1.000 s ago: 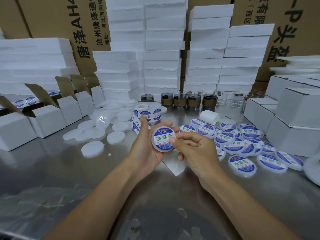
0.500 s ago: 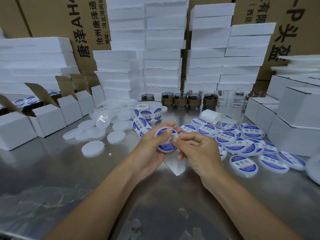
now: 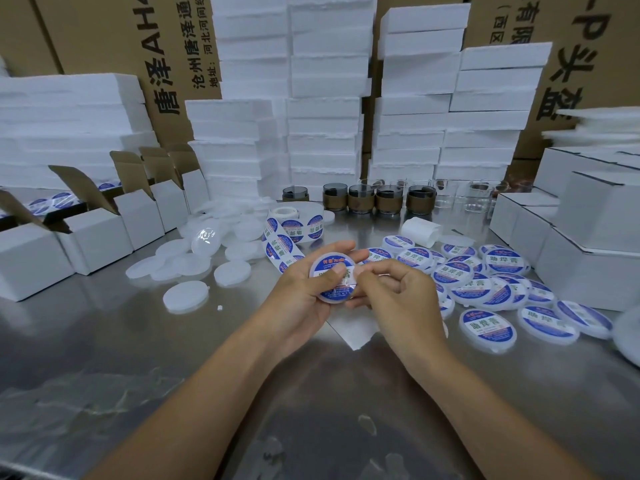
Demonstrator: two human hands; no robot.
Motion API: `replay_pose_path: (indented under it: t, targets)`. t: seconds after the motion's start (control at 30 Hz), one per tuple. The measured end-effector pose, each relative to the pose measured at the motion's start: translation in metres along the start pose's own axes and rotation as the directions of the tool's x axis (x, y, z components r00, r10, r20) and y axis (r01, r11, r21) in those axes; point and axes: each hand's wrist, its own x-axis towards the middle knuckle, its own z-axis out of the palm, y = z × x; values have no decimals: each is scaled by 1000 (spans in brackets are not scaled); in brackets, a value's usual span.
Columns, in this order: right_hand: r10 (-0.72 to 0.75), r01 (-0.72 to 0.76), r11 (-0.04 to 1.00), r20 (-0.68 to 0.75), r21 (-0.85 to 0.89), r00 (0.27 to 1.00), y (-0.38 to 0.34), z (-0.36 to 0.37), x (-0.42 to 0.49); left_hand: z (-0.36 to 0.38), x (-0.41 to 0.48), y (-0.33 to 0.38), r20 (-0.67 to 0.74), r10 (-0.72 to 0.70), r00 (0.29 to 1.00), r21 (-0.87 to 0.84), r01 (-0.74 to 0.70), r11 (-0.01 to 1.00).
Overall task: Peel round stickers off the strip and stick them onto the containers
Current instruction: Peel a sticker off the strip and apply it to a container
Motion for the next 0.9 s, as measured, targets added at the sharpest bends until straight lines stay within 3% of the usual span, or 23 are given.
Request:
replay_pose_path:
  t: [0.17,0.27,0.37,0.47,0.6,0.8,0.9]
  targets:
    - [-137,115,969,-91,-218,986,6,-1,2,3,-1,-5,20,-2,1000,49,1,999]
    - [-277,238,878,-37,-415,960,11,-2,0,4,-2,-6,56,-27,998,83,22,996]
    - [-299,253,810,-1,-529,954,15,-2,-1,5,-1,-4,36,-12,999,46,11,999]
    - [-222,197,903,-21,-383,975,12,-2,2,5,-1,-2,35,16,999,-6,-16,1000]
    - [-127,134,980,59,-147,990,6,-2,5,5,-1,-1,27,26,999,-46,-25,999]
    - [-134,150,981,131,-119,982,5,-2,5,5,-2,-1,28,16,999,-81,-14,997]
    - [-140,154,980,113,-128,984,5,-1,5,3,0,-3,-31,27,999,40,-26,999]
